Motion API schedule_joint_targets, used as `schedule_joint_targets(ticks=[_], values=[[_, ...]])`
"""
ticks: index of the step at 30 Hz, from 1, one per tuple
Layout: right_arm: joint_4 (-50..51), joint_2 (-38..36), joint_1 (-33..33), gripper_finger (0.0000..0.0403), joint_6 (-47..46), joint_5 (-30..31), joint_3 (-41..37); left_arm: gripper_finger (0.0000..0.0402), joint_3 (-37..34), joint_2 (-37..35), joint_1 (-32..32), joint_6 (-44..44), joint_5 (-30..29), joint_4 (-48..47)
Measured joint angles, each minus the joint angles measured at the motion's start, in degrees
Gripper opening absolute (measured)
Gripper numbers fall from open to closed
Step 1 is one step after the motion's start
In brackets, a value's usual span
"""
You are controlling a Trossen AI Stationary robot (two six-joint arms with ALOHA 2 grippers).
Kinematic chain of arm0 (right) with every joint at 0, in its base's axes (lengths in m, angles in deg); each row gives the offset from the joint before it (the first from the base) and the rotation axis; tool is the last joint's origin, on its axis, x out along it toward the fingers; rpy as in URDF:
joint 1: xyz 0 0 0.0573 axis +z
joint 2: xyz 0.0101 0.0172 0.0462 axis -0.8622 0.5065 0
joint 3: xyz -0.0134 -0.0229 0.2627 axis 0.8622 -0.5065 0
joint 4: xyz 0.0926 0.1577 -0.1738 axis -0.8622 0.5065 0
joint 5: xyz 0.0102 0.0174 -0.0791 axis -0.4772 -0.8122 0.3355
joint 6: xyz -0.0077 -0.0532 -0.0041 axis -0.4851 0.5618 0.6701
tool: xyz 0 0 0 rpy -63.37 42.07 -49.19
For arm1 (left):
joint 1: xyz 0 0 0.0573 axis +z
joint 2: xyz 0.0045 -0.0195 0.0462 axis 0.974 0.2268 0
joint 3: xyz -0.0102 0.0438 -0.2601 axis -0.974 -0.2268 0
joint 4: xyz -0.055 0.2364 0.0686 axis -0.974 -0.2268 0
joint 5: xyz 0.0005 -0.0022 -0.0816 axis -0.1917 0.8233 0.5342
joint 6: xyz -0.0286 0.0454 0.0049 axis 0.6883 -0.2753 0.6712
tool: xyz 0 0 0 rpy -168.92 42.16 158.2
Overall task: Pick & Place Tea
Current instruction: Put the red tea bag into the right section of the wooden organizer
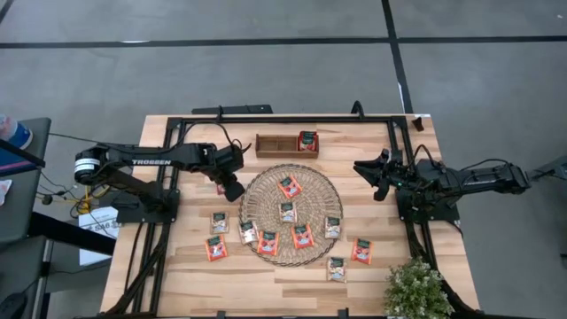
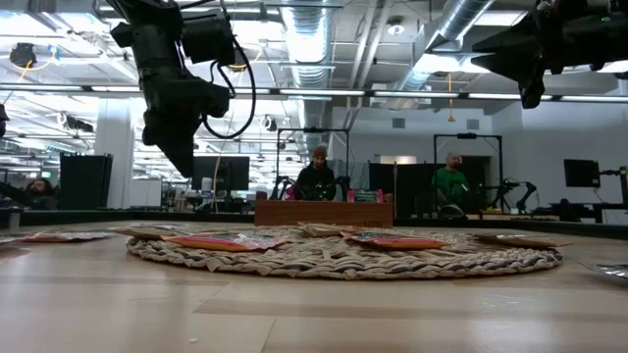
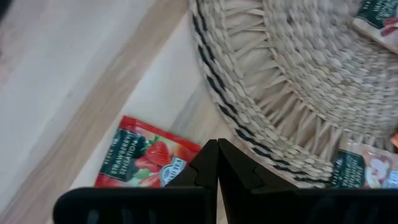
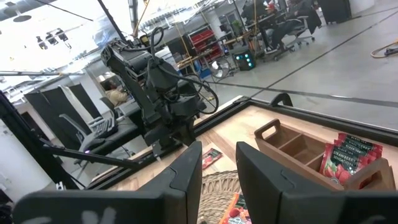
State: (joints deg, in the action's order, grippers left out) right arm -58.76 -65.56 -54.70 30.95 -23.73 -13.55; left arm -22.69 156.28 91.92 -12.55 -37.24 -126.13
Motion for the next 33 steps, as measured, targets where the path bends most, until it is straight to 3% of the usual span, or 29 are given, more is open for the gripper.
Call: schedule_joint_targets(ticks=[6,13,17,22,26,33], values=[[0.0,0.0,0.0,0.0091,0.0,0.0,0.0,0.0027,0.0,0.0,0.0,-0.2,-1.1,0.0],[0.0,0.0,0.0,0.0091,0.0,0.0,0.0,0.0131,0.0,0.0,0.0,-0.6,-1.6,0.0],[0.0,0.0,0.0,0.0091,-0.1,-0.2,0.0,0.0173,0.0,0.0,0.0,-7.0,-2.2,-0.9],[0.0,0.0,0.0,0.0091,-0.6,-1.4,0.0,0.0185,0.0,0.0,0.5,-17.4,-4.3,-4.1],[0.0,0.0,0.0,0.0091,-1.0,-1.5,0.0,0.0186,0.0,0.0,4.4,-21.3,-4.5,-5.1],[0.0,0.0,0.0,0.0091,-1.0,-1.5,0.0,0.0186,0.0,0.0,12.5,-26.8,1.6,-3.0]])
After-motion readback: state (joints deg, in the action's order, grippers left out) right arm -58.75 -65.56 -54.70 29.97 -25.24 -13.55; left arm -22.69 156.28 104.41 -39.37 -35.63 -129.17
